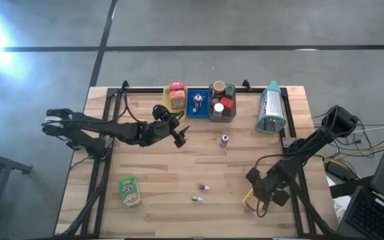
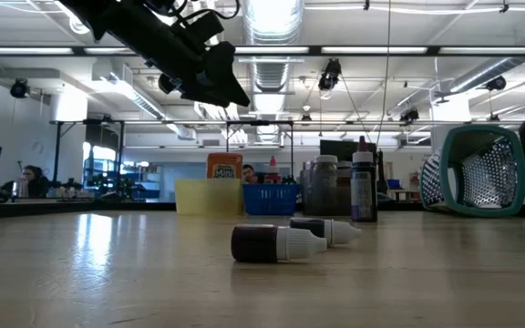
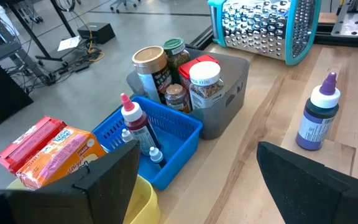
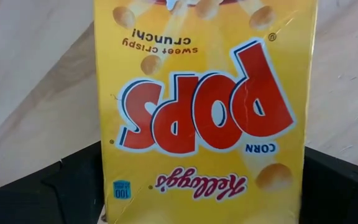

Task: Pick & Place Kitchen Items
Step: Put the yellow cereal box into the yellow bin

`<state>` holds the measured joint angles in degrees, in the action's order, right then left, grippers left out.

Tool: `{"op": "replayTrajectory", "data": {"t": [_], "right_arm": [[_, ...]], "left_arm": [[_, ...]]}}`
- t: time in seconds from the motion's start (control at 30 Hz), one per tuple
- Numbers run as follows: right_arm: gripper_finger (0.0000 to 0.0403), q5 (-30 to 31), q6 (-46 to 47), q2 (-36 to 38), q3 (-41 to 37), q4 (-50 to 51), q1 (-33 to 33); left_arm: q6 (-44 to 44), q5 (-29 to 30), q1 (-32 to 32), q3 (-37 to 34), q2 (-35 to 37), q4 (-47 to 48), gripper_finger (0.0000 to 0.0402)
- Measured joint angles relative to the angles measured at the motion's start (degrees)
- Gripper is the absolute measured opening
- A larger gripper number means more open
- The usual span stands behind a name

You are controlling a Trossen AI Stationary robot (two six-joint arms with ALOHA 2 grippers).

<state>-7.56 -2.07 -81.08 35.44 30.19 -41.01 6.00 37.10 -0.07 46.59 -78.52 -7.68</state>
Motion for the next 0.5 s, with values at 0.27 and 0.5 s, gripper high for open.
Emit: {"op": "replayTrajectory", "data": {"t": [0.27, 0.5], "right_arm": [[0.0385, 1.9, 0.0, 0.1, -0.7, -2.1, 0.0], [0.0358, 4.3, 0.2, 0.0, 0.6, -2.8, 0.0]], "left_arm": [[0.0, 0.0, 0.0, 0.0, 0.0, 0.0, 0.0328], [0.0, 0.0, 0.0, 0.0, 0.0, 0.0, 0.0328]]}}
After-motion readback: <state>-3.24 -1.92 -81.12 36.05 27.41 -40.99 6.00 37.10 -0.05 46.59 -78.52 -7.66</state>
